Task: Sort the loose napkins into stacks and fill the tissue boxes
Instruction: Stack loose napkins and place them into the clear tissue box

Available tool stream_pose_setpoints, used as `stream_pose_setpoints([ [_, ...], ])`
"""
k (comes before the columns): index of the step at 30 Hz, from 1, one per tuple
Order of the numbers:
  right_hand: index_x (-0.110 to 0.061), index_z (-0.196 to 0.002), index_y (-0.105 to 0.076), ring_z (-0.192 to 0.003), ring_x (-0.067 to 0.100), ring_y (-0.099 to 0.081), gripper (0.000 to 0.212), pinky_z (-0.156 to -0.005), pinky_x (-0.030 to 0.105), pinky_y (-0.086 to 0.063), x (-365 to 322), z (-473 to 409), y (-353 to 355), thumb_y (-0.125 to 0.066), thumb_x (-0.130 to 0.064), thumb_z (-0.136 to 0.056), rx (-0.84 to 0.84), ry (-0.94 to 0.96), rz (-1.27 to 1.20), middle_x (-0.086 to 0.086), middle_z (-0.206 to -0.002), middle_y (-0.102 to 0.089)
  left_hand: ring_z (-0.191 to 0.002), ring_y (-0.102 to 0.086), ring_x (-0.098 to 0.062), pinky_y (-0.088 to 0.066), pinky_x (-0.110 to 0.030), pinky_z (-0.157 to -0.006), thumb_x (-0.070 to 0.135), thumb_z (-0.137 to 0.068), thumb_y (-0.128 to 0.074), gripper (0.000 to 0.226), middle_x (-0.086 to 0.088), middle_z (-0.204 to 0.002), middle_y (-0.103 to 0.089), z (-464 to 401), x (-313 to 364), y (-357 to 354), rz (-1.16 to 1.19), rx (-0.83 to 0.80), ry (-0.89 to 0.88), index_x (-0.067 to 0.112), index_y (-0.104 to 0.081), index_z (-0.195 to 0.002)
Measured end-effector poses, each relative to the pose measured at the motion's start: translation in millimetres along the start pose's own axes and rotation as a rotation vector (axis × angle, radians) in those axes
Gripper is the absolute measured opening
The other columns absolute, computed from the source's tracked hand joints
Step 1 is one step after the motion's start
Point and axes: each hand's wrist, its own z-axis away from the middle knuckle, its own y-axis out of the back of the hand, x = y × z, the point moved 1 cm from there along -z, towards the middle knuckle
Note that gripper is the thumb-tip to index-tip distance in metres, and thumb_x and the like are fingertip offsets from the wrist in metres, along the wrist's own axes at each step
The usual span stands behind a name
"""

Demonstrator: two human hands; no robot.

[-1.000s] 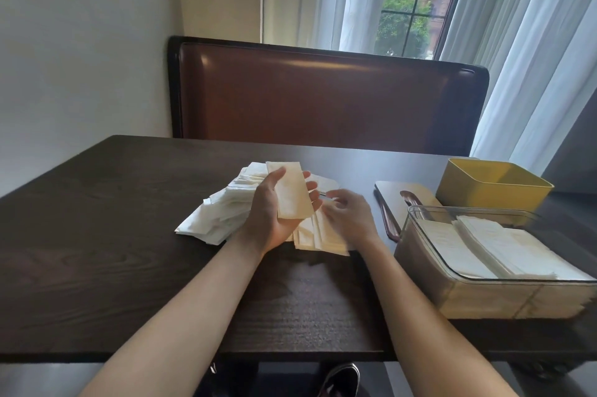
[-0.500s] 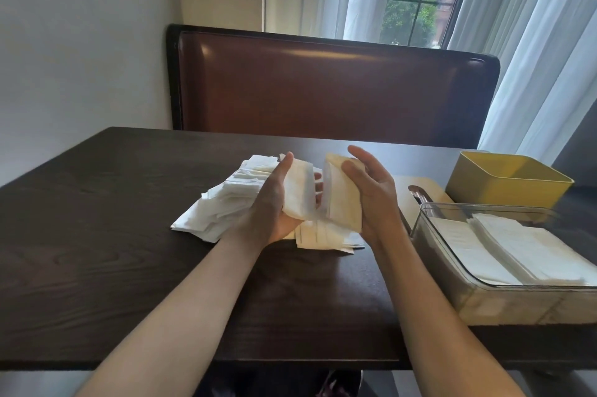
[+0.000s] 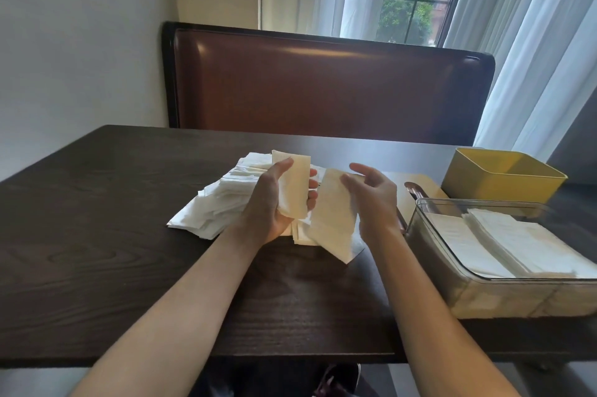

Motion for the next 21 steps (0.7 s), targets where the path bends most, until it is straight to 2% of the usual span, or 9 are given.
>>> stream_pose_setpoints([
  [3, -0.021, -0.102, -0.067, -0.096, 0.023, -0.064, 0.019, -0.070, 0.022, -0.055, 0, -1, 2, -0.071, -0.009, -0.088, 0.048, -0.042, -0.124, 0.009, -0.108, -0.064, -0.075, -0.064, -0.022, -0.052, -0.033, -0.071, 0.032, -0.104, -0.040, 0.042, -0.011, -0.088, -0.070, 6, 3, 1, -0.085, -0.025, 0.011, 0.002, -0.069, -0.102],
  [7, -0.020, -0.105, -0.067, -0.093, 0.017, -0.064, 0.020, -0.076, 0.023, -0.058, 1, -2, 3, -0.070, -0.009, -0.089, 0.091, -0.009, -0.150, 0.005, -0.104, -0.064, -0.086, -0.066, -0.026, -0.051, -0.034, -0.067, 0.034, -0.104, -0.044, 0.036, -0.012, -0.106, -0.071, 12, 2, 2, -0.193, -0.026, 0.116, 0.010, -0.065, -0.121],
  [10, -0.019, -0.108, -0.067, -0.095, 0.015, -0.064, 0.020, -0.073, 0.018, -0.057, 3, -4, 3, -0.070, -0.011, -0.090, 0.137, 0.023, -0.107, 0.002, -0.106, -0.065, -0.081, -0.060, -0.026, -0.050, -0.028, -0.054, 0.034, -0.104, -0.042, 0.043, -0.012, -0.096, -0.068, 18, 5, 2, -0.165, -0.120, 0.149, 0.008, -0.076, -0.101],
  [12, -0.019, -0.106, -0.067, -0.097, 0.017, -0.065, 0.019, -0.076, 0.021, -0.058, 5, -5, 4, -0.070, -0.011, -0.089, 0.148, 0.002, -0.103, 0.004, -0.105, -0.065, -0.082, -0.057, -0.025, -0.049, -0.026, -0.052, 0.035, -0.103, -0.040, 0.050, -0.013, -0.094, -0.066, 22, 7, 2, -0.153, -0.176, 0.158, 0.009, -0.080, -0.091],
  [14, -0.019, -0.105, -0.067, -0.099, 0.021, -0.066, 0.019, -0.079, 0.026, -0.059, 6, -5, 4, -0.071, -0.011, -0.088, 0.138, -0.020, -0.100, 0.007, -0.104, -0.065, -0.089, -0.053, -0.027, -0.050, -0.028, -0.055, 0.036, -0.103, -0.040, 0.048, -0.015, -0.106, -0.062, 23, 7, 2, -0.203, -0.202, 0.149, 0.012, -0.081, -0.097],
  [17, -0.016, -0.111, -0.066, -0.096, 0.019, -0.065, 0.024, -0.069, 0.019, -0.056, 7, -5, 4, -0.072, -0.013, -0.088, 0.107, -0.008, -0.053, 0.006, -0.105, -0.065, -0.087, -0.050, -0.025, -0.048, -0.030, -0.058, 0.033, -0.104, -0.040, 0.045, -0.014, -0.121, -0.060, 23, 6, 2, -0.259, -0.223, 0.125, 0.018, -0.082, -0.098],
  [21, -0.019, -0.100, -0.068, -0.098, 0.020, -0.065, 0.017, -0.078, 0.024, -0.057, 7, -7, 5, -0.072, -0.010, -0.087, 0.132, 0.000, -0.030, 0.001, -0.097, -0.066, -0.091, -0.058, -0.024, -0.052, -0.027, -0.057, 0.034, -0.104, -0.038, 0.045, -0.013, -0.118, -0.066, 26, 13, 3, -0.162, -0.231, 0.126, 0.015, -0.079, -0.108],
])
